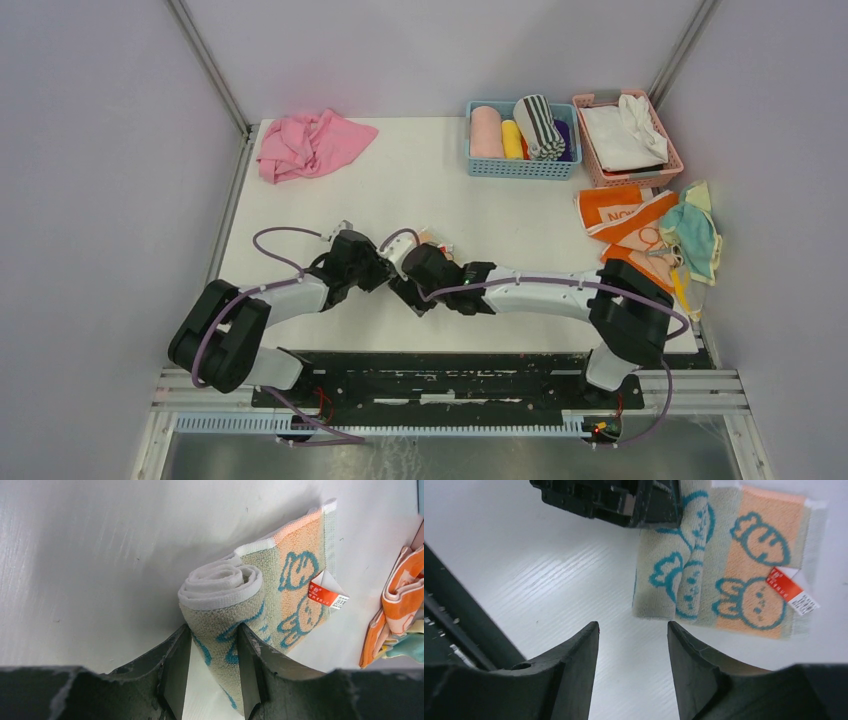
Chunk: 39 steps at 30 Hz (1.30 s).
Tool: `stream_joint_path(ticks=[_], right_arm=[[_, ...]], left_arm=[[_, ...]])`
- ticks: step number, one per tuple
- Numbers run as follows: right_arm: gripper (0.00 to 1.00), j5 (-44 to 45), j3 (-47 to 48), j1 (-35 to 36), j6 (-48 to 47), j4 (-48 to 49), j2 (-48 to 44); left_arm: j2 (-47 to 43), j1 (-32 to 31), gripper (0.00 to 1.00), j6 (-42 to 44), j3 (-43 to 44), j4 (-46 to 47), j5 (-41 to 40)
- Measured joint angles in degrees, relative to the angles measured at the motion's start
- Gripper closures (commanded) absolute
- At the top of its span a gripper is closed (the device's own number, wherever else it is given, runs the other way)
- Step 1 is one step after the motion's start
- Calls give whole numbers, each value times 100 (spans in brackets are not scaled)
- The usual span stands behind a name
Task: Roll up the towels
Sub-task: Roll the towel at the center of the board.
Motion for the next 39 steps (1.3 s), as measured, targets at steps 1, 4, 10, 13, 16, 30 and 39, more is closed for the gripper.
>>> stream_joint_path(ticks=[1, 4, 10, 13, 16, 30, 39], right_arm=[[41, 212, 57, 94, -133, 9, 81], [43, 798, 278, 356, -551, 227, 522], [46, 1534, 474, 662, -1093, 518, 1318], [47, 1840, 590, 728, -1187, 518, 1552], [48, 2090, 616, 737, -1211, 507, 1606], [96, 1895, 619, 442, -1259, 308, 1609], [100, -1104, 599, -254, -807, 103, 1241]], left_arm=[[2, -4, 53, -2, 2, -4, -2], [2, -28, 53, -2, 9, -11, -26], [2, -37, 53, -4, 9, -13, -37], [2, -37, 53, -9, 9, -13, -35], [0, -22, 53, -13, 9, -15, -37], [11, -55, 53, -11, 63, -92, -55], [-1416, -59, 34, -9, -308, -1486, -297]])
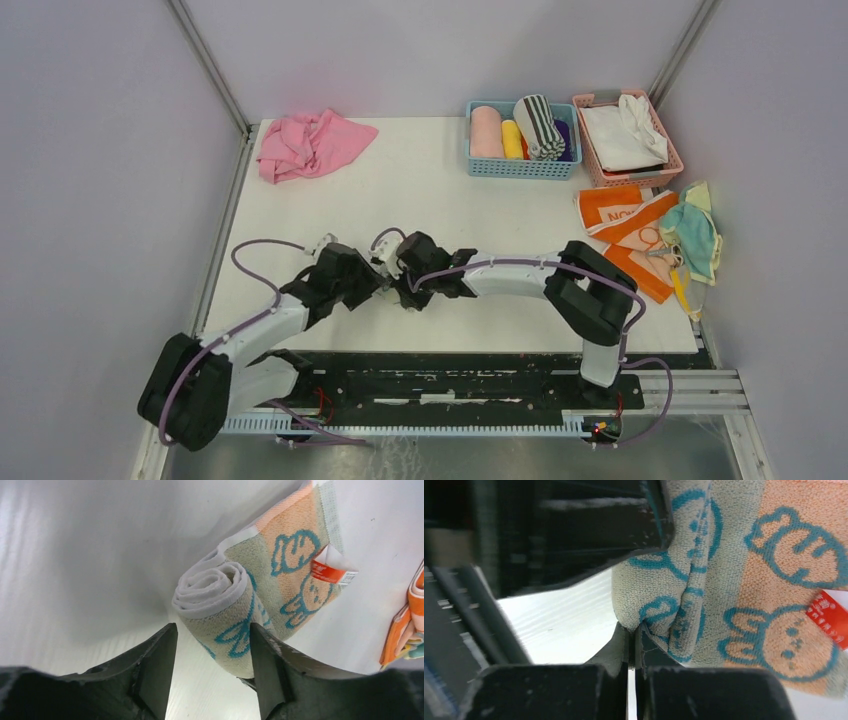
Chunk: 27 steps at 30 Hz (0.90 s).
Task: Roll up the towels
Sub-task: Roll the towel at the center of the board.
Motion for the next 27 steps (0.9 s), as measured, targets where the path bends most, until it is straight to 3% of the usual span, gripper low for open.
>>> stream_joint_path(ticks=[5, 14, 20, 27], right_arm=[[100, -2094, -129, -682, 968, 332, 96], [100, -4828, -409, -1746, 3633, 2337, 1233], [100, -5650, -841, -2142, 5436, 4199, 1801], [100, -5888, -949, -2308, 5993, 4734, 2000]], left_arm=[[-1025, 0, 24, 0, -39, -846, -173], [-1687, 0, 22, 0, -39, -1443, -247], [-1233, 0, 22, 7, -9, -1296, -188], [-455, 98, 22, 57, 426, -885, -59]])
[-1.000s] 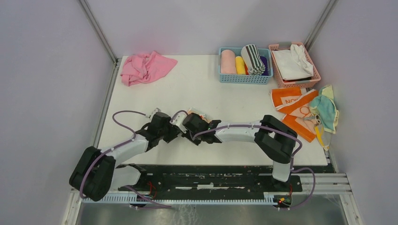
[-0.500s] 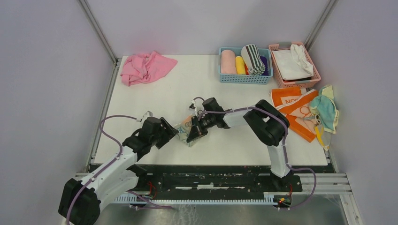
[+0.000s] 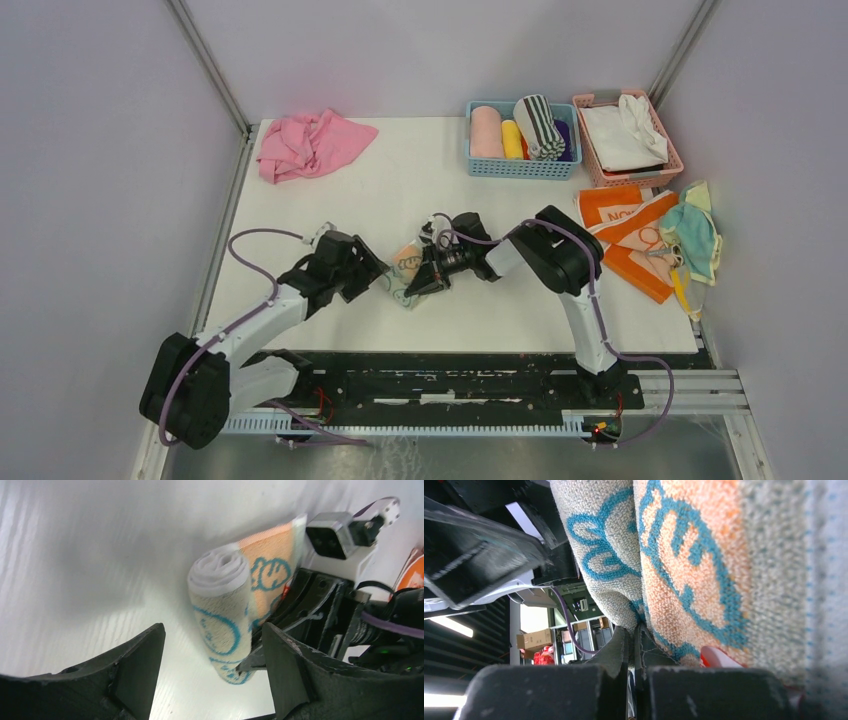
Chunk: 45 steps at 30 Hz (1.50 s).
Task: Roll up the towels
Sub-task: Roll the towel at the center of the board.
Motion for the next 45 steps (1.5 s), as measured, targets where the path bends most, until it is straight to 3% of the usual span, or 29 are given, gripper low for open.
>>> stream_joint_path(ticks=[12, 15, 18, 21, 25, 31, 34, 39, 45], right_arm=[[100, -118, 2, -127, -323, -280, 0], [100, -142, 2, -168, -372, -332, 0], [100, -173, -11, -221, -409, -354, 0], [100, -177, -24, -249, -420, -354, 0], [100, -164, -46, -267, -457, -358, -4], [100, -164, -59, -291, -549, -444, -24], [100, -195, -76, -321, -577, -472, -37], [100, -240, -107, -369, -632, -485, -46], [100, -254, -114, -380, -651, -485, -46]], left_arm=[[1626, 63, 32, 186, 713, 518, 184], [1611, 63, 44, 199, 710, 527, 212], [1613, 83, 63, 275, 710, 518, 223], [1757, 149, 66, 422, 772, 485, 291], [1954, 284, 62, 531, 848, 470, 501], [1604, 479, 34, 667, 750, 426, 629], [997, 608, 26, 708, 516, 417, 597], [98, 702, 22, 723, -7, 608, 669], [153, 702, 25, 721, -505, 1126, 1045]])
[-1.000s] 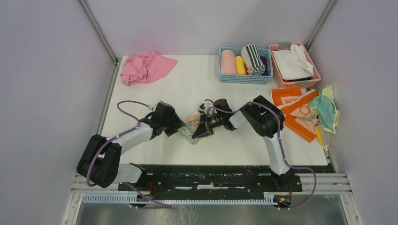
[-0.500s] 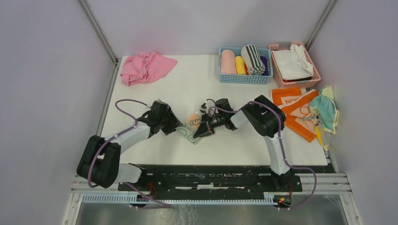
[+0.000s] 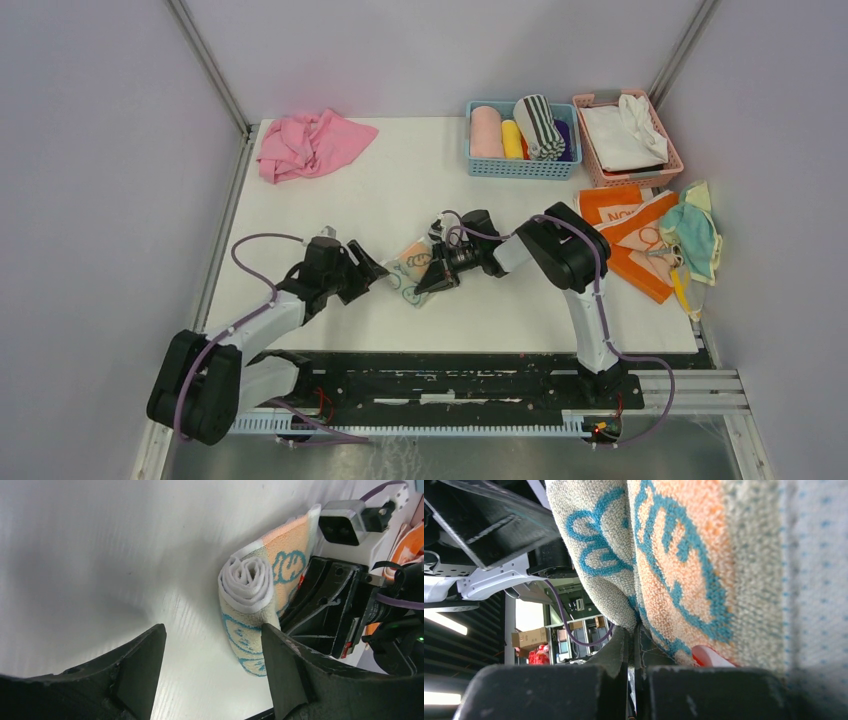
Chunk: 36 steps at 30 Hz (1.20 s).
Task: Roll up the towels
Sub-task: Roll the towel at the center of the board.
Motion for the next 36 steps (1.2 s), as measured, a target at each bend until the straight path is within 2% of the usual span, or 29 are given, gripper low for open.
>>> stream_joint_path(ticks=[6, 9, 15, 20, 24, 30, 32, 36], right_arm=[[99, 2, 0, -11, -68, -92, -20], [96, 22, 4, -31, -184, -299, -70], [80, 179, 55, -52, -575, -1088, -284], [66, 586, 122, 9, -1097, -1969, -638], [51, 1353, 129, 168, -1687, -2789, -1209], [44, 3187, 129, 573, -2673, -4124, -2424], [39, 3858, 142, 756, -2944, -4492, -2758], [35, 5348, 238, 1475, -3447, -4983, -3303]], left_arm=[[730, -24, 32, -39, -98, 813, 415], [1021, -149, 37, -76, -87, 1231, 476], [1620, -424, 43, -289, 26, 1882, 503], [1853, -645, 46, -511, 138, 2020, 302], [1985, -802, 47, -658, 289, 1928, 90], [2033, -855, 48, -800, 361, 1825, -57], [2033, -855, 48, -839, 376, 1781, -85], [2026, -866, 48, -887, 396, 1727, -131]])
